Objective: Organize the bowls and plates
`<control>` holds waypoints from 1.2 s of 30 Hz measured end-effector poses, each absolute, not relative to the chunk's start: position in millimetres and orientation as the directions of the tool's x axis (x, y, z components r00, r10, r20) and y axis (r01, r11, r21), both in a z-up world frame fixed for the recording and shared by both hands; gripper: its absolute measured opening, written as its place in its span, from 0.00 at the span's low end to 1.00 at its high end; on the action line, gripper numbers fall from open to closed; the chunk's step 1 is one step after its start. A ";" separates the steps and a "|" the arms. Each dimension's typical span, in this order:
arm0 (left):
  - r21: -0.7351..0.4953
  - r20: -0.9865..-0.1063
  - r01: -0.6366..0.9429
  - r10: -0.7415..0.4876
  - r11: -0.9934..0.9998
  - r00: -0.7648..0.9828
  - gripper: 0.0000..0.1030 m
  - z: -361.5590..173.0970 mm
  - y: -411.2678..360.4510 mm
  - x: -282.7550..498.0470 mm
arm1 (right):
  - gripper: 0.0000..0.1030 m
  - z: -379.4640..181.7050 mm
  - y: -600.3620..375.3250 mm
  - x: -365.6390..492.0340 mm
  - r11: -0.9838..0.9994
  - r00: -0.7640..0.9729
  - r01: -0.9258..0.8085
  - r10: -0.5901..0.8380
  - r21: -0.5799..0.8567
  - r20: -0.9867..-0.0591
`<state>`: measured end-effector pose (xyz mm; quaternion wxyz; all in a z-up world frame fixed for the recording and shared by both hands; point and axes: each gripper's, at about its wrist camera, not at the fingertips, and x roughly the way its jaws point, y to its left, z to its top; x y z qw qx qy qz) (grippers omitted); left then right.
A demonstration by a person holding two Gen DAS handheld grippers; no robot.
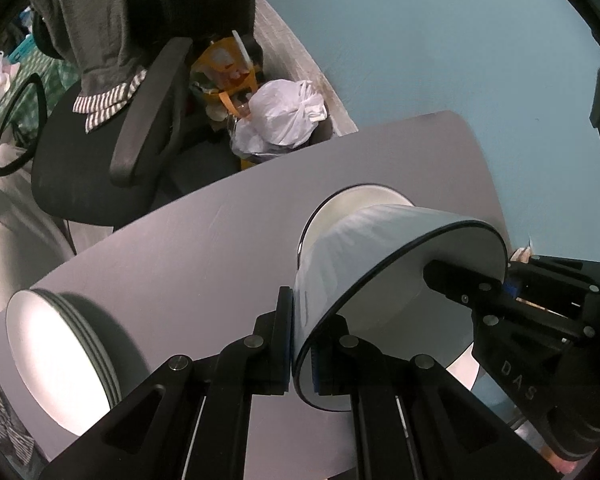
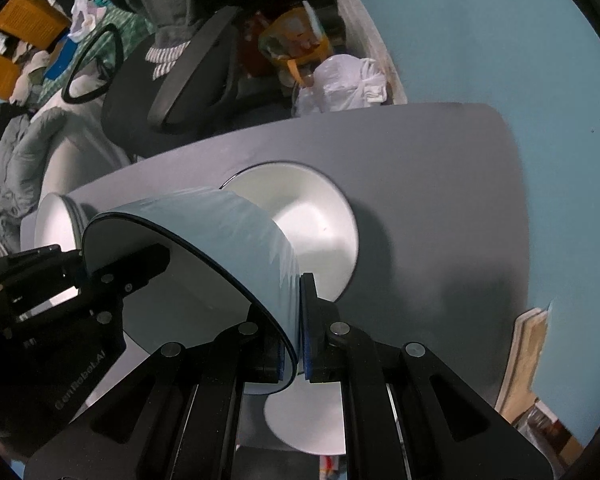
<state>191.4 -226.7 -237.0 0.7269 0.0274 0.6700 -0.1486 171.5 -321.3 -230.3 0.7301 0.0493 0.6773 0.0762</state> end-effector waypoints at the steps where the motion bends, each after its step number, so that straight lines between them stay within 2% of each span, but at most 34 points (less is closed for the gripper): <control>1: -0.163 -0.982 0.249 -0.182 0.955 0.054 0.06 -238.4 -228.7 193.7 | 0.06 -230.7 -323.5 173.5 0.984 0.070 -0.041 0.177 0.175 -0.982; 17: -0.160 -0.986 0.232 -0.165 0.959 0.003 0.06 -263.4 -244.6 210.6 | 0.06 -252.4 -341.0 197.3 0.987 0.025 -0.033 0.158 0.157 -0.987; 27: -0.103 -0.994 0.254 -0.111 0.962 0.019 0.07 -262.6 -249.0 210.6 | 0.06 -256.9 -339.6 200.2 0.987 0.010 -0.038 0.155 0.155 -0.988; 36: -0.109 -0.993 0.253 -0.117 0.961 0.016 0.07 -264.1 -248.6 210.6 | 0.14 -249.7 -342.0 205.7 0.992 0.017 -0.052 0.115 0.114 -0.993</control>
